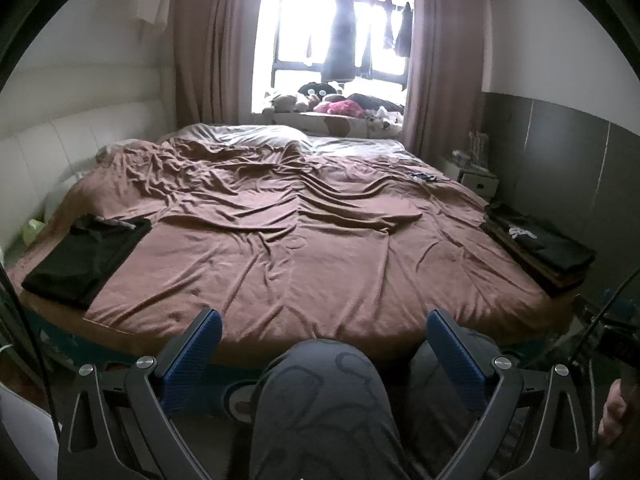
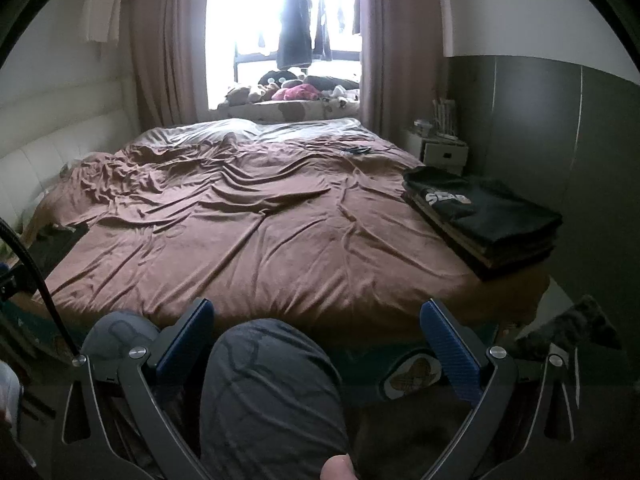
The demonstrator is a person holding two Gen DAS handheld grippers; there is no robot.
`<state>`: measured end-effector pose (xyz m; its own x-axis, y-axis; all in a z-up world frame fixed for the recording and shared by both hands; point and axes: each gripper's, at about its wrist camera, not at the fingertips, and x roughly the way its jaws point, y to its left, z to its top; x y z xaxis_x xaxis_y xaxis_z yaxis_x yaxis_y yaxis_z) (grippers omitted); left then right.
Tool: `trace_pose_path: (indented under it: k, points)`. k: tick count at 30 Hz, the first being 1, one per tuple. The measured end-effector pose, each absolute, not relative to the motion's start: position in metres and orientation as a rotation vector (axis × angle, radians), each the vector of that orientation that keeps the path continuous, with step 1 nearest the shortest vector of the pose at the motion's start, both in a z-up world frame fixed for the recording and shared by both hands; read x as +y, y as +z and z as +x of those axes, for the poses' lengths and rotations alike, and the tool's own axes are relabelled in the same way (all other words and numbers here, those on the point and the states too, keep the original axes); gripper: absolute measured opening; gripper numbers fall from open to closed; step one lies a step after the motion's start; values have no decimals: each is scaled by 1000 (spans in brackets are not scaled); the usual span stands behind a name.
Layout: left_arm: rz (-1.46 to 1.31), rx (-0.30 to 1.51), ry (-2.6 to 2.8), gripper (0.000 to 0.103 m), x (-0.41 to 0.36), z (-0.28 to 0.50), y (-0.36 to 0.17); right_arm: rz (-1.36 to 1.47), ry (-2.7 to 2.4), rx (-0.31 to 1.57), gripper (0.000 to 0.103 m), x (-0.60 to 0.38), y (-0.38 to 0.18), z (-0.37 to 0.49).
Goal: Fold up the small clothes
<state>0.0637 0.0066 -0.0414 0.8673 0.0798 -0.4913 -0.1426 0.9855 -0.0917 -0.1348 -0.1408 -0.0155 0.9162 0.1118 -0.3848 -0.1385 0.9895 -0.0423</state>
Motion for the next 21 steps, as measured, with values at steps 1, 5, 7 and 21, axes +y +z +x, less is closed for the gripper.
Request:
trace_pose_path:
  k: [1, 5, 7, 21]
  points:
    - [-126, 508, 117, 103, 8, 64, -41, -71, 129, 391, 103, -140, -16, -135]
    - [-126, 504, 119, 103, 9, 61, -40, -72, 131, 384, 103, -139, -14, -137]
    - [-126, 499, 121, 103, 9, 58, -37, -73, 131, 382, 103, -139, -14, -138]
    - [-123, 485, 117, 103, 5, 50, -32, -69, 132, 373, 103, -139, -13, -144]
